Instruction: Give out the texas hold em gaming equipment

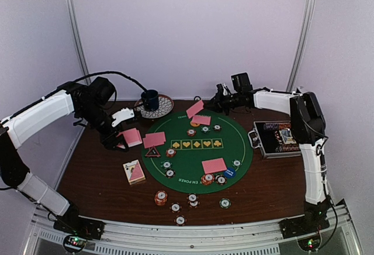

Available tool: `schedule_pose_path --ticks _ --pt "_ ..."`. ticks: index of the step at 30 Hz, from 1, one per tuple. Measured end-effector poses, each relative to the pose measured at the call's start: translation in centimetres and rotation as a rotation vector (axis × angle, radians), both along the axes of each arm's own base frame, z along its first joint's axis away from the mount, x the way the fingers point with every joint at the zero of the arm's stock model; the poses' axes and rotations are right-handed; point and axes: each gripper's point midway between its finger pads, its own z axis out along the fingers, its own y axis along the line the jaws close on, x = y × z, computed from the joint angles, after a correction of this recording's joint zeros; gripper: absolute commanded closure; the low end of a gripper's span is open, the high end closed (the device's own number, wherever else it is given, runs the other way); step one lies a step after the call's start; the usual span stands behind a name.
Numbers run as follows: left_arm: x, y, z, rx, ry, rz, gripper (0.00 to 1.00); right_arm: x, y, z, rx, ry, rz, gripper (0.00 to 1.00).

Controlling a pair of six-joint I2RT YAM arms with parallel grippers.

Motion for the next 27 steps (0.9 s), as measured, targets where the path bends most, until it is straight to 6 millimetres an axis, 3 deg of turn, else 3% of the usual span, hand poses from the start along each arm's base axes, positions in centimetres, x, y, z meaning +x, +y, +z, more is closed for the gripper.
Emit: schedule_pose_path --ticks 7,12,19,27 --pt "-0.1 0.0 0.0 0.002 0.003 0.0 1.0 1.9 -0.9 -7.0 -0.134 0.073 -0.041 1.0" --pt "-0.1 0.1 0.0 0.002 0.004 0.0 1.0 2.7 -1.4 -8.5 -0.195 0.078 -0.061 0.97" --pt "-0.1 0.0 0.0 0.002 0.005 -0.001 1.0 4.0 -1.9 -6.6 -0.242 0.003 -0.077 0.54" --pt "-0.2 0.1 -0.1 0.002 0.007 -0.001 1.0 3.1 -2.6 -7.6 -0.345 -0.002 -0.055 0.01"
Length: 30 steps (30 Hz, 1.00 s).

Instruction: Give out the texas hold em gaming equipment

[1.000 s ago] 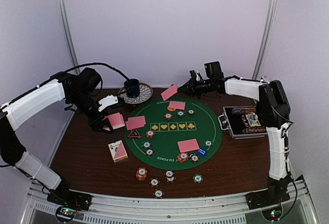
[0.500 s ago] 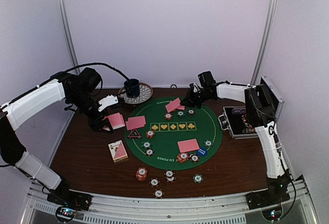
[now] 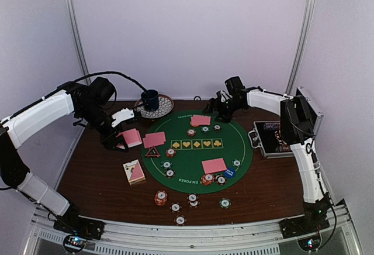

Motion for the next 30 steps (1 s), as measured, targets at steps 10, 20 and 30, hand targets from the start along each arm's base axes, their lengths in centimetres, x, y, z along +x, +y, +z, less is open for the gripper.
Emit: schedule_pose_path --ticks 10,20,30 --pt "-0.2 0.1 0.0 0.002 0.01 -0.001 1.0 -7.0 4.0 8.5 0.001 -0.111 0.118 0.01" --pt "-0.3 0.0 0.0 -0.002 0.012 -0.003 1.0 -22.3 15.6 12.8 0.251 -0.063 0.42 0.02" --pt "-0.3 -0.3 0.3 -0.017 0.014 -0.007 1.0 -26.6 20.4 13.2 0.385 0.02 0.506 0.06"
